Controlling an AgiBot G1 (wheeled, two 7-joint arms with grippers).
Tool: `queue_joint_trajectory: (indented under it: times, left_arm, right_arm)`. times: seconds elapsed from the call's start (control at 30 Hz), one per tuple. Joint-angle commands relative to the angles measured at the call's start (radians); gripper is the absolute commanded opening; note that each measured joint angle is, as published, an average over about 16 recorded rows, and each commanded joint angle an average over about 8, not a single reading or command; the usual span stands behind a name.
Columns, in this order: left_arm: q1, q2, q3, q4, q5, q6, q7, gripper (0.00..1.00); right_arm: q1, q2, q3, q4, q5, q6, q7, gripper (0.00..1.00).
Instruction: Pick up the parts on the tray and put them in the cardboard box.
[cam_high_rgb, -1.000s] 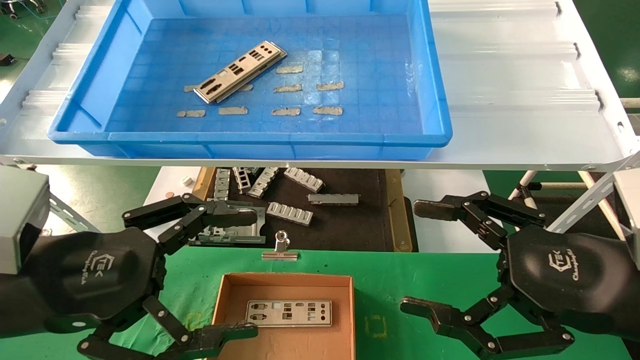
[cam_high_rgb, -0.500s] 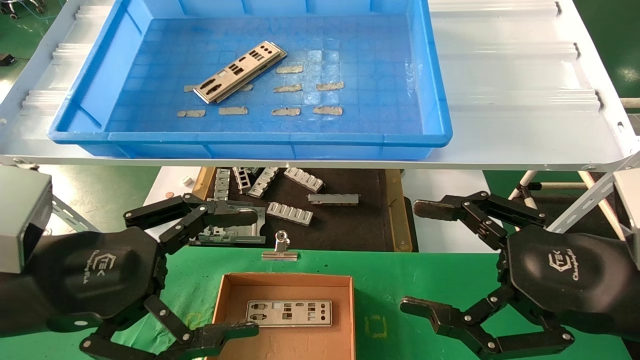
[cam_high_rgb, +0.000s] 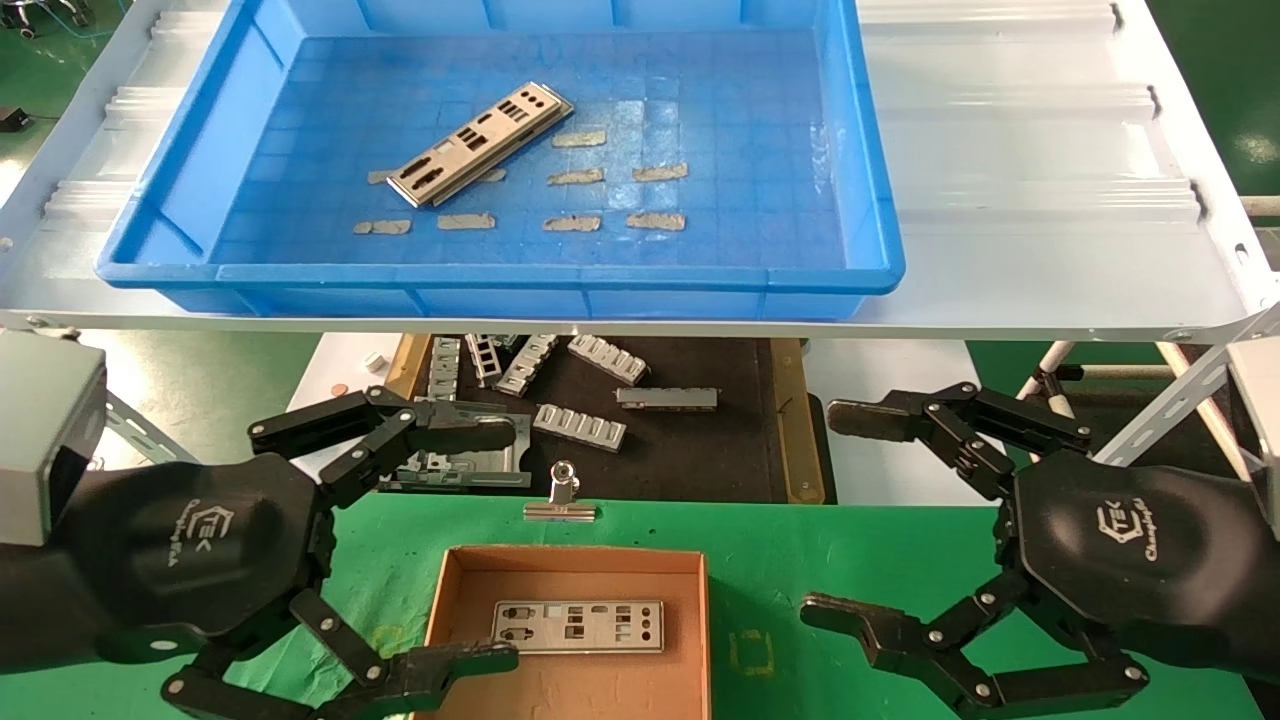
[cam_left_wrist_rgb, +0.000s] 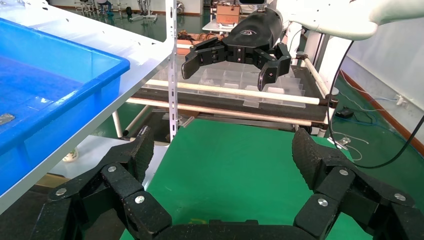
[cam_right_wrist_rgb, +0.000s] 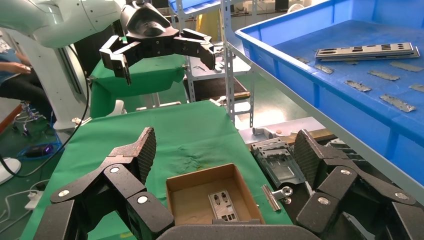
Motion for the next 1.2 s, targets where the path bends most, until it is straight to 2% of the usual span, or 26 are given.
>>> queue_joint_trajectory:
  times: [0.03, 1.2]
  left_arm:
    - [0.0, 0.0, 0.0, 0.0, 0.0, 0.0, 0.0, 1.0]
    - [0.0, 0.0, 0.001, 0.001, 0.0, 0.0, 0.0, 1.0]
  right_arm:
    - [0.0, 0.0, 0.0, 0.0, 0.0, 0.0, 0.0, 1.0]
    - [0.0, 0.0, 0.0, 0.0, 0.0, 0.0, 0.0, 1.0]
